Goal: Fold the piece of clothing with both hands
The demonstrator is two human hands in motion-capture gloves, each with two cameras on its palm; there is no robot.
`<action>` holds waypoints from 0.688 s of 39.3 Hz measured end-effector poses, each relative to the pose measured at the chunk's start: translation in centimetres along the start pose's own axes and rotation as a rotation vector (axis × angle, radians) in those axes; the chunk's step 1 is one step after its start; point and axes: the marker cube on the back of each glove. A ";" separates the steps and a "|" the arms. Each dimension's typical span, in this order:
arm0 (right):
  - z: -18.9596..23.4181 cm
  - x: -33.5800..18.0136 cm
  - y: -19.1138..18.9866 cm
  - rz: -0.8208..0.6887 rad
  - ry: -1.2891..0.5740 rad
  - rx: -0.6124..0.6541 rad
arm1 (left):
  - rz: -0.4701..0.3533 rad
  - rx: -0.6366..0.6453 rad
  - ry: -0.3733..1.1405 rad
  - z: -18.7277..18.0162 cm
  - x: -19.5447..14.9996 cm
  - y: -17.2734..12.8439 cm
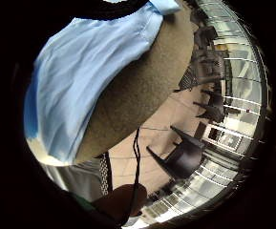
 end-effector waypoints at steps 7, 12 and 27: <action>1.8 0.6 -3.0 0.020 -0.052 0.146 | 0.002 0.137 0.005 3.3 -0.6 -2.4; 2.0 1.3 -3.9 -0.024 -0.002 0.298 | 0.028 0.391 -0.059 3.2 -0.5 -3.2; -6.2 3.9 5.8 -0.212 0.015 0.050 | 0.190 0.519 -0.076 -5.2 1.7 5.8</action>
